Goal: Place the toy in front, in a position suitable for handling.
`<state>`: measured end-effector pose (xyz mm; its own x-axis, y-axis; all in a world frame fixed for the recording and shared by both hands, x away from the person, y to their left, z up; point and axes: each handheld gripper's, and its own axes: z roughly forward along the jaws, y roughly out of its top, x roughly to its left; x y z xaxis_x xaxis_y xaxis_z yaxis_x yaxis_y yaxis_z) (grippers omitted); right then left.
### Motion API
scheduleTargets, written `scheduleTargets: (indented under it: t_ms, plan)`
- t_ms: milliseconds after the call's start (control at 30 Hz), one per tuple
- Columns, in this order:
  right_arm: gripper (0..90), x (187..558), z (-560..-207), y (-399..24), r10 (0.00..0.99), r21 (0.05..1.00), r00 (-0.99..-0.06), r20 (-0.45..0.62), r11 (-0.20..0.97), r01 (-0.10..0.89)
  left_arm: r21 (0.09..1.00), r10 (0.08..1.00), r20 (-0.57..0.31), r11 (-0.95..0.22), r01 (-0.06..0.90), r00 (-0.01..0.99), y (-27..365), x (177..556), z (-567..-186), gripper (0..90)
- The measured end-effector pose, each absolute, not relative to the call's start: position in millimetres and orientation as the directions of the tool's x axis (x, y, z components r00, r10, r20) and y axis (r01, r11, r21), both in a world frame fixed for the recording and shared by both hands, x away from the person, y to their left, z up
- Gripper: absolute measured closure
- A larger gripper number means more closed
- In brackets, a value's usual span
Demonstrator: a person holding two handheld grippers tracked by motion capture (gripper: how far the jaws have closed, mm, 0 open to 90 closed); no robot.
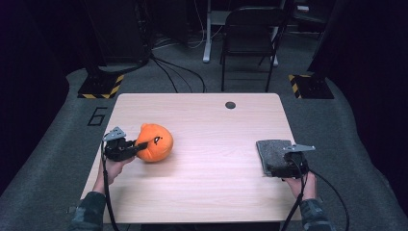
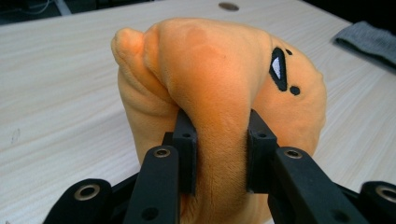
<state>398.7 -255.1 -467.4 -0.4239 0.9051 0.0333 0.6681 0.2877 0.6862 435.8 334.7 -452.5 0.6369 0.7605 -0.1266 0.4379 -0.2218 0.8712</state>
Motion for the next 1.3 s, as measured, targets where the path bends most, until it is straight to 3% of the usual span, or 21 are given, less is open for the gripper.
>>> scheduleTargets:
  t_ms: [600, 1300]
  plan:
    - [10.2, 398, -466, -259, 0.914, 0.696, -0.405, 0.028, 0.274, 0.664, 0.897, 0.792, -0.123, -0.168, 0.408, 0.597, 292, 407, -398, 70.2]
    - [10.5, 400, -466, -259, 0.914, 0.694, -0.405, 0.023, 0.277, 0.664, 0.903, 0.819, -0.158, -0.106, 0.416, 0.551, 252, 390, -386, 68.8]
